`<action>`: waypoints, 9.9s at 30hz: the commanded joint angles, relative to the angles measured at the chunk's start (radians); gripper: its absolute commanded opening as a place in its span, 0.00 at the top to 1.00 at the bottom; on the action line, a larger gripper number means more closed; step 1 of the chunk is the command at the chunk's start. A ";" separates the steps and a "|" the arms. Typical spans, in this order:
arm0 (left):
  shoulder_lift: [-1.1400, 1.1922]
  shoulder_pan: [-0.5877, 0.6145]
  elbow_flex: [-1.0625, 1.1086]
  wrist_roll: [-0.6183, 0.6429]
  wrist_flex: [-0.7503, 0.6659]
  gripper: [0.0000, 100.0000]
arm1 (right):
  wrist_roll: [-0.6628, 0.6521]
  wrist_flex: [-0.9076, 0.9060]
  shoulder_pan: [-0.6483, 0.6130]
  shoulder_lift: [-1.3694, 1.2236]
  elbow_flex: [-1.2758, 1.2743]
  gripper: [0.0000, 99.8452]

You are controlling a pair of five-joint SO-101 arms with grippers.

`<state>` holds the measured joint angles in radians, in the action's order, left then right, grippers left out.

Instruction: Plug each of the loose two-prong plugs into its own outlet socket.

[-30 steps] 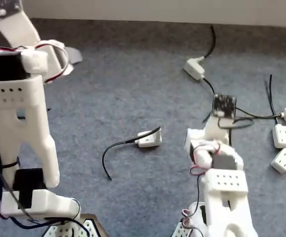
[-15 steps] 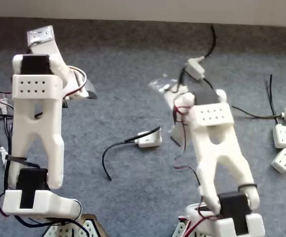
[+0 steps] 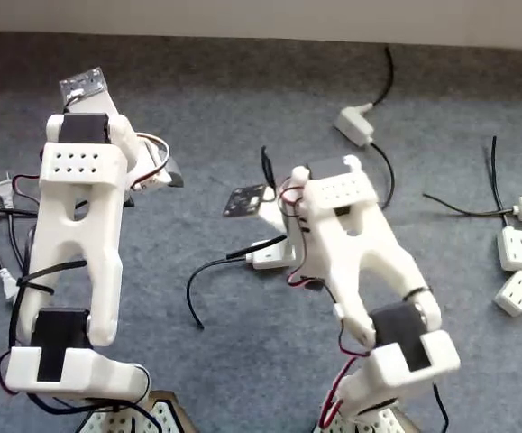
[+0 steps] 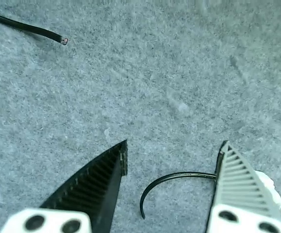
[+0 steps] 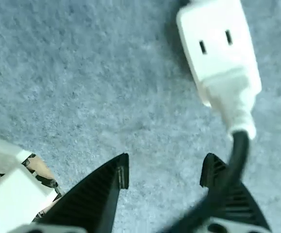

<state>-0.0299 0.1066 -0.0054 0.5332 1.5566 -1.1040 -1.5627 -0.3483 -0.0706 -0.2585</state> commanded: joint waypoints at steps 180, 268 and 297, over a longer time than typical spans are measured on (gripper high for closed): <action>-0.031 -0.018 0.449 0.081 -0.565 0.71 | 0.876 -0.101 0.839 -0.680 1.639 0.65; -0.033 0.021 0.447 0.083 -0.562 0.71 | 0.792 -0.199 0.854 -0.639 1.084 0.93; -0.025 0.048 0.449 0.084 -0.615 0.71 | 1.890 -0.120 -0.025 -0.460 0.906 0.93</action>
<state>-0.0299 0.1496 0.4488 0.6130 0.9567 0.5930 -1.7070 -0.3314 -0.5892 0.6252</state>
